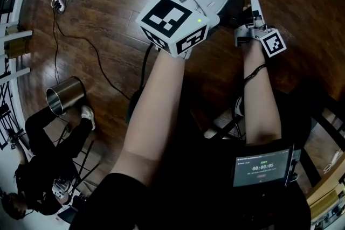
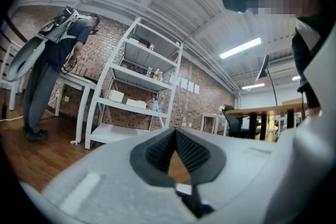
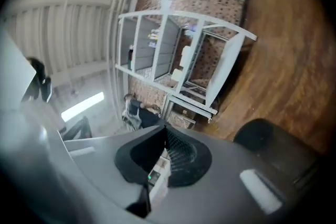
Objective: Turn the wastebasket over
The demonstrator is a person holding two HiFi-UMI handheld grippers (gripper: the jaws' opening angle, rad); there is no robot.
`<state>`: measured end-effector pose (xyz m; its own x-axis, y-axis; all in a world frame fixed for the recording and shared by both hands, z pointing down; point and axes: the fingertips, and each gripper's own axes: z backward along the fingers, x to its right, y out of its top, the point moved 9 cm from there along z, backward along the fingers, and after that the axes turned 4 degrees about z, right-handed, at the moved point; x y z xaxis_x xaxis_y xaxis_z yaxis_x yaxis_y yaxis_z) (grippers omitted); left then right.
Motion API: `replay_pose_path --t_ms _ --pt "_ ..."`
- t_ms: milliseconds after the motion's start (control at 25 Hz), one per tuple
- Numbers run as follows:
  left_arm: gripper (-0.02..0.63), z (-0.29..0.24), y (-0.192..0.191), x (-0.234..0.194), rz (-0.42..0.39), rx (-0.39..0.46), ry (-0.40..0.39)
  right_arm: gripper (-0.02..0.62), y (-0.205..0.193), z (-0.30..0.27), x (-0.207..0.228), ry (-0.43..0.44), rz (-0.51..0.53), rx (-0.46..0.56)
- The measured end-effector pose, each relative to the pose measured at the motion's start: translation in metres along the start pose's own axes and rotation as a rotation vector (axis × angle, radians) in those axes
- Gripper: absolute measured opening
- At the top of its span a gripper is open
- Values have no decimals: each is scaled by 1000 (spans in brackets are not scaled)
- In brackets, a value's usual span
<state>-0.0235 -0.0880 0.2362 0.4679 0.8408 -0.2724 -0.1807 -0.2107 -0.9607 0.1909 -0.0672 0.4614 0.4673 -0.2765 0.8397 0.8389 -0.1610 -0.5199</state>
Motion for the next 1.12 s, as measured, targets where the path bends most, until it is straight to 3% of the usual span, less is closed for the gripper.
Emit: replay_pose_path --t_ms 120,200,640,840,1120 --pt "2 3 3 -3 9 9 6 11 -24 19 28 -26 -266 140" --pt "2 3 6 -5 26 25 6 11 -39 32 39 -61 -323 172" --pt "2 6 7 -2 51 47 5 62 -120 96 79 -262 -409 169" --pt "2 6 12 1 96 53 -1 132 -132 110 94 -354 -412 129" --pt "2 3 8 -3 139 68 -4 172 -144 96 115 -386 -424 113"
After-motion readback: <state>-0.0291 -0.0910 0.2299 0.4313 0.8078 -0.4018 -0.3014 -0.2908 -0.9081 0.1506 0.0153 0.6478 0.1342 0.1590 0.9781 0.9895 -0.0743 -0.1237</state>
